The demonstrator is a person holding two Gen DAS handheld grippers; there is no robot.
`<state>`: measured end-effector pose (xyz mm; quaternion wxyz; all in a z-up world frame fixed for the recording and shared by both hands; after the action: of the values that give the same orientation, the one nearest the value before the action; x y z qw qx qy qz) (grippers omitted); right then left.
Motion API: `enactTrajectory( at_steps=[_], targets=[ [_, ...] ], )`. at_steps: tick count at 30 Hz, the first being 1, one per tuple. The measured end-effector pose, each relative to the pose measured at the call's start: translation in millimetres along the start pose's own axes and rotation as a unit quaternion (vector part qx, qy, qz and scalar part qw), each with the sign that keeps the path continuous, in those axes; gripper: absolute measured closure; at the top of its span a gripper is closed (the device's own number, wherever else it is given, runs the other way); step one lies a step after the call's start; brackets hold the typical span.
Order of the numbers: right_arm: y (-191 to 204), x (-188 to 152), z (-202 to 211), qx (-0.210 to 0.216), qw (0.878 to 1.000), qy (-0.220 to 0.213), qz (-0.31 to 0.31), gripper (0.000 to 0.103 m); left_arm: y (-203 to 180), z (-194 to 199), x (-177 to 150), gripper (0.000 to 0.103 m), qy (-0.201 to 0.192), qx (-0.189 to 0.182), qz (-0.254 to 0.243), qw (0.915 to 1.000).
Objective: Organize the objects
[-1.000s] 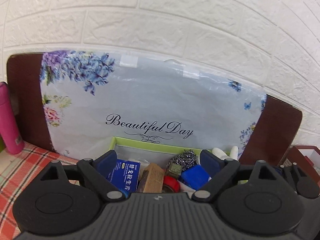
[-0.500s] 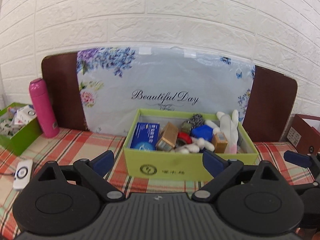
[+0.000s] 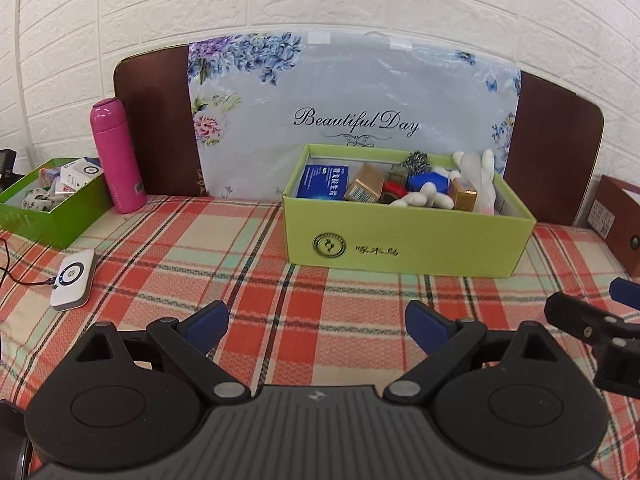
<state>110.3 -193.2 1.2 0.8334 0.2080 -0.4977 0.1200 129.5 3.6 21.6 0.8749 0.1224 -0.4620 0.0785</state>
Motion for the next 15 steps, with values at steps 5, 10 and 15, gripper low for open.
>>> enactTrajectory(
  at_steps=[5, 10, 15],
  targets=[
    [1, -10, -1, -0.002, 1.000, 0.003, -0.004, 0.000, 1, 3, -9, 0.005, 0.000, -0.004, -0.011, 0.9999],
    [1, -18, -3, -0.010, 1.000, 0.006, -0.012, 0.000, 2, 3, -14, 0.005, 0.009, -0.012, -0.016, 0.9998],
    [4, -22, -4, -0.011, 1.000, 0.012, -0.010, 0.000, 4, 5, -19, 0.005, 0.008, -0.023, -0.010, 0.9996]
  ],
)
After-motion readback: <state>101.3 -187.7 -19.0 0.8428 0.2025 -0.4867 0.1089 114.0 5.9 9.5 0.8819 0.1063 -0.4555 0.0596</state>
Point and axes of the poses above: each gripper's, at about its wrist camera, not at the fingertips, and z roughly against the way its jaws point, y to its left, x to its top, the point moved 3 cm from there along -z, roughly the way its jaws point, and after that the axes turned 15 degrees about x, right-handed, at the moved point
